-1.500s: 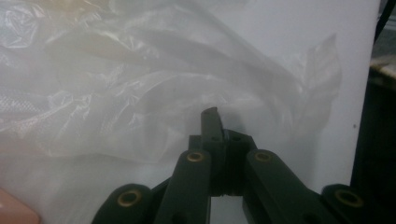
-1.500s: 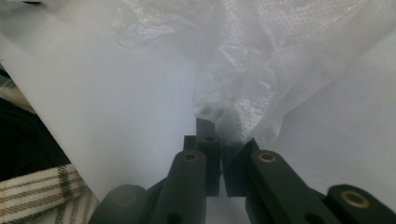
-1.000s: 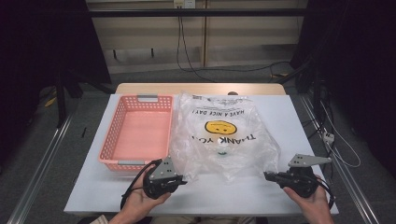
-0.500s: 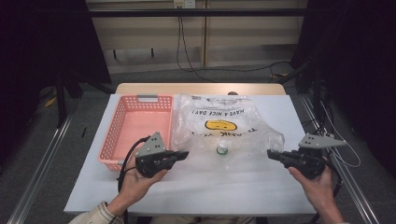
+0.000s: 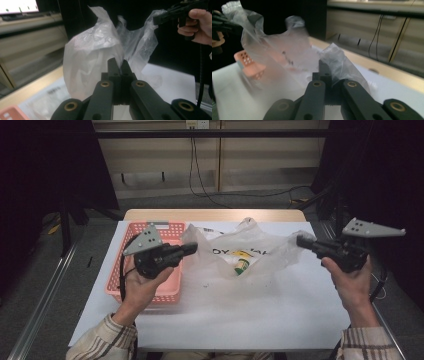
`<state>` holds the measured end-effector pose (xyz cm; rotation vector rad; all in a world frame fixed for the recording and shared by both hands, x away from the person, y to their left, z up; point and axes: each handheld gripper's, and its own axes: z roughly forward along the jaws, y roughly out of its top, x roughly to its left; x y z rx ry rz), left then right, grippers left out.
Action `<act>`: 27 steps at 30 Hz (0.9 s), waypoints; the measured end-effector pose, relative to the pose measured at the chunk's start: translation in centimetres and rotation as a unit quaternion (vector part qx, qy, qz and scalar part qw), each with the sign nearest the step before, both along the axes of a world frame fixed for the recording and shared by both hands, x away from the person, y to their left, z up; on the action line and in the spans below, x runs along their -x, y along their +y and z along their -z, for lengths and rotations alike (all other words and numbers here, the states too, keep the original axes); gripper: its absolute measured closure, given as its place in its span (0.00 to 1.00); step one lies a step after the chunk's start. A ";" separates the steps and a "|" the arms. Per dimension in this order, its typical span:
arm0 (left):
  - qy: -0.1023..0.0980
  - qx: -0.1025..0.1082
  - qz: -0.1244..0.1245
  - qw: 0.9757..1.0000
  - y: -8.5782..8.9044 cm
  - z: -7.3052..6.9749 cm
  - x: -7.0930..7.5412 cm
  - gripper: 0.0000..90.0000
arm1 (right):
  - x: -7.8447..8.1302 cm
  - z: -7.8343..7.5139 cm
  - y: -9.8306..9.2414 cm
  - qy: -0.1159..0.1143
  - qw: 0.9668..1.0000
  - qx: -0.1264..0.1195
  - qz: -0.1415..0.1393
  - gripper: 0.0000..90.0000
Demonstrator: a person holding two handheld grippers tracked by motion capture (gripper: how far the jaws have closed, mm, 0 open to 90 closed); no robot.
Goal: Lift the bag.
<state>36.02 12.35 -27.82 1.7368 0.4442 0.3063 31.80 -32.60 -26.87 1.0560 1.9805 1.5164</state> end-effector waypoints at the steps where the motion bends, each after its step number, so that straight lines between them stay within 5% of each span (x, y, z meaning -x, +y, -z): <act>1: -0.006 0.009 -0.002 1.000 0.2 -0.6 -0.1 1.00 | -0.2 -0.8 -0.1 -0.013 1.000 -0.008 0.004 1.00; 10: -0.033 0.037 -0.028 0.998 1.2 -4.4 -1.4 1.00 | -2.5 -6.5 1.1 -0.069 0.997 -0.015 0.002 1.00; 15: -0.050 0.027 -0.048 0.997 1.4 -6.9 -2.3 1.00 | -3.2 -9.5 1.4 -0.098 0.995 -0.028 0.008 1.00; 23: -0.070 0.016 -0.068 0.995 0.5 -10.3 -2.7 1.00 | -5.1 -13.1 1.9 -0.105 0.994 -0.010 0.029 1.00; 27: -0.060 0.011 -0.083 0.995 0.2 -10.3 -3.7 1.00 | -6.3 -13.7 1.7 -0.094 0.995 0.003 0.043 1.00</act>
